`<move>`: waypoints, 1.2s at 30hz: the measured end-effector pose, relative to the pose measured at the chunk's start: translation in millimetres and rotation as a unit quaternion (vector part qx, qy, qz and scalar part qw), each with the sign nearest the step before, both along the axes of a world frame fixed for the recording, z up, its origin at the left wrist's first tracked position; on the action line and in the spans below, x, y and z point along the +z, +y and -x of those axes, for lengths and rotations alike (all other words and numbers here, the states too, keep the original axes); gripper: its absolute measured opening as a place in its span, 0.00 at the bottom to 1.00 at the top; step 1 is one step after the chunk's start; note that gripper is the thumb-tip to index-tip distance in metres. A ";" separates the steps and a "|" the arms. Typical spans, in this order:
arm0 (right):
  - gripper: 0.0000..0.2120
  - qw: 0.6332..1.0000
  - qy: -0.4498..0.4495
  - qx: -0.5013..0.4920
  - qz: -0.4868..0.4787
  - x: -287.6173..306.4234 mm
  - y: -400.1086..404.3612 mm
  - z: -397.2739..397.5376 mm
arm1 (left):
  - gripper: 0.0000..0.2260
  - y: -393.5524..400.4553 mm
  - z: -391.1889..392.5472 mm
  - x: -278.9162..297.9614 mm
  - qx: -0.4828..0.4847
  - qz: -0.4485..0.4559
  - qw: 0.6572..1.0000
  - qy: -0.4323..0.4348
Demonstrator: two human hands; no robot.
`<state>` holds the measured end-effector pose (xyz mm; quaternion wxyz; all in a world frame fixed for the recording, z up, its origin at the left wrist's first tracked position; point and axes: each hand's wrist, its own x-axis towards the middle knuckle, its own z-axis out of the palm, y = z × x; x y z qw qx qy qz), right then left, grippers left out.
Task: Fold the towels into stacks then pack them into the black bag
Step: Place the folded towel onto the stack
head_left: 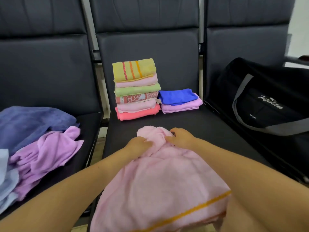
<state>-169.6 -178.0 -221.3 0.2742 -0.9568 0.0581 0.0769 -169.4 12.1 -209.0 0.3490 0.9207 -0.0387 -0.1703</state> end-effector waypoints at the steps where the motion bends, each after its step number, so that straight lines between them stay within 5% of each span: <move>1: 0.15 0.999 0.026 -0.001 -0.034 1.6 0.2 -1.7 | 0.10 -0.2 -2.1 1.7 0.060 0.092 0.993 0.042; 3: 0.14 0.991 0.062 -0.021 -0.113 9.5 0.2 -2.7 | 0.15 5.7 -7.8 2.5 0.179 0.283 0.937 0.099; 6: 0.08 0.951 0.008 -0.116 -0.287 20.2 -7.4 -9.0 | 0.13 23.0 -15.5 11.3 0.275 0.433 0.858 0.028; 9: 0.17 0.836 -0.067 -0.224 -0.497 29.1 -23.2 -12.0 | 0.09 46.6 -14.6 26.6 0.283 0.392 0.863 -0.148; 11: 0.21 0.793 -0.101 -0.258 -0.543 29.4 -37.1 -9.9 | 0.09 65.3 -12.4 26.6 0.279 0.308 0.873 -0.256; 14: 0.22 0.822 -0.088 -0.259 -0.499 20.4 -53.1 -2.3 | 0.06 82.5 -11.6 11.3 0.209 0.199 0.911 -0.294; 17: 0.15 0.886 -0.012 -0.249 -0.390 10.1 -62.0 12.0 | 0.07 91.9 -7.3 -4.8 0.022 0.045 0.958 -0.283; 20: 0.10 0.923 0.022 -0.224 -0.312 2.7 -68.3 18.7 | 0.24 89.7 3.9 -11.4 -0.136 -0.129 0.937 -0.295; 22: 0.14 0.924 0.029 -0.220 -0.312 0.8 -68.7 19.1 | 0.25 84.9 8.2 -9.8 -0.123 -0.116 0.943 -0.285; 27: 0.22 0.930 0.017 -0.237 -0.282 1.0 -56.4 14.2 | 0.11 68.4 -7.2 -3.9 0.015 -0.122 0.959 -0.254; 32: 0.18 0.968 0.007 -0.209 -0.139 3.0 -44.2 8.8 | 0.25 51.7 -30.0 -1.3 0.047 -0.296 0.937 -0.181; 34: 0.17 0.975 0.014 -0.205 -0.084 3.9 -40.5 8.5 | 0.20 48.3 -35.5 -2.1 0.034 -0.324 0.932 -0.156; 36: 0.17 0.977 0.019 -0.202 -0.065 2.1 -39.6 7.0 | 0.08 48.4 -43.0 -1.8 0.036 -0.251 0.957 -0.140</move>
